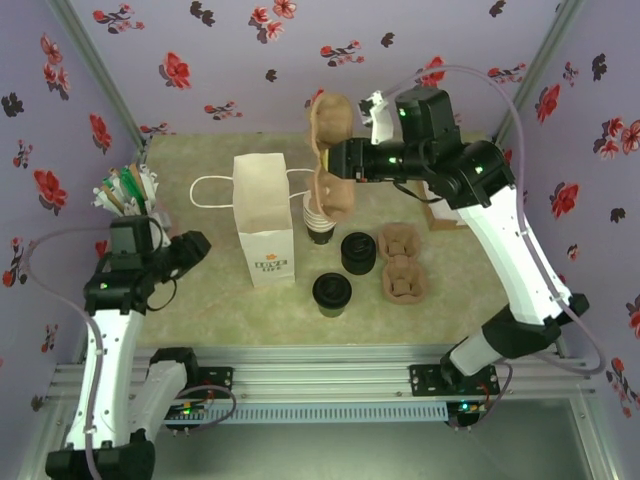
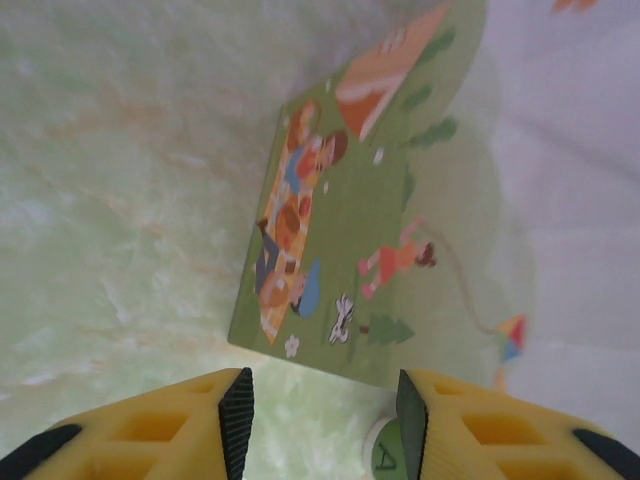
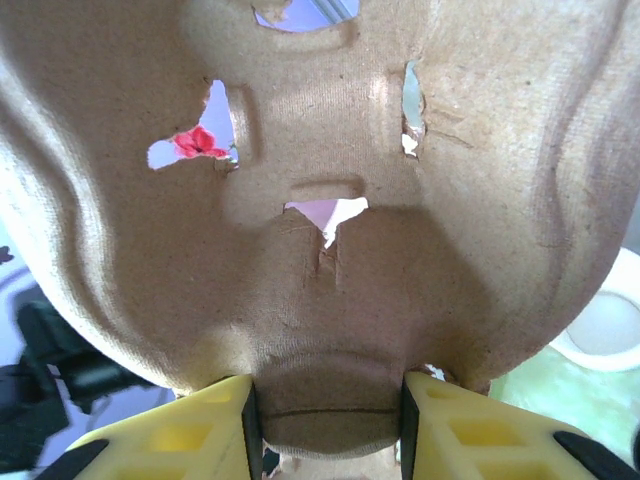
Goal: Pack the takeout coffee
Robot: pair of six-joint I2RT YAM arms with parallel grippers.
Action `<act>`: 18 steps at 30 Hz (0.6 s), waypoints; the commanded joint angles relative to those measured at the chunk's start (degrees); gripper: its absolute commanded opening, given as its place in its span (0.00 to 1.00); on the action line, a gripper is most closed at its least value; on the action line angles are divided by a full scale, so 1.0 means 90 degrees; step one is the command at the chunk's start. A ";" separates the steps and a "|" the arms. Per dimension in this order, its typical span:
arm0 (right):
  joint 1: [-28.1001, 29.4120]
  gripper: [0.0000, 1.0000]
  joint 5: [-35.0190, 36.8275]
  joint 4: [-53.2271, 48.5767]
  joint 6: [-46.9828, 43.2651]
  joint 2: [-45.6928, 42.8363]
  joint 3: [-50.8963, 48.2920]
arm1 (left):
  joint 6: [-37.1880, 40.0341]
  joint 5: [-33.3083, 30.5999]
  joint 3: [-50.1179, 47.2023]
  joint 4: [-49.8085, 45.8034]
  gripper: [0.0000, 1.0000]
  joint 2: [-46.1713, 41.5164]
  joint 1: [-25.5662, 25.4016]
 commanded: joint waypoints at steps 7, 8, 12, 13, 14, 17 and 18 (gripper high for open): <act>0.0312 0.39 0.0176 -0.0109 0.0113 0.1053 0.1431 | -0.0987 -0.0566 -0.1066 0.2294 0.43 0.0932 -0.1762; 0.0317 0.39 0.0178 -0.0117 0.0111 0.1093 0.1464 | -0.1050 -0.0628 -0.1116 0.2403 0.43 0.0980 -0.1930; 0.0316 0.39 0.0194 -0.0142 0.0092 0.1182 0.1448 | -0.1275 -0.0965 -0.1208 0.2731 0.43 0.1090 -0.2612; 0.0326 0.38 0.0190 -0.0142 0.0094 0.1201 0.1441 | -0.1319 -0.1009 -0.1227 0.2795 0.43 0.1145 -0.2724; 0.0326 0.39 0.0195 -0.0140 0.0086 0.1222 0.1441 | -0.1358 -0.1058 -0.1233 0.2861 0.43 0.1201 -0.2855; 0.0341 0.39 0.0179 -0.0117 0.0088 0.1296 0.1443 | -0.1471 -0.1179 -0.1294 0.3072 0.43 0.1314 -0.3155; 0.0356 0.38 0.0170 -0.0095 0.0092 0.1323 0.1438 | -0.1524 -0.1184 -0.1306 0.3156 0.43 0.1349 -0.3263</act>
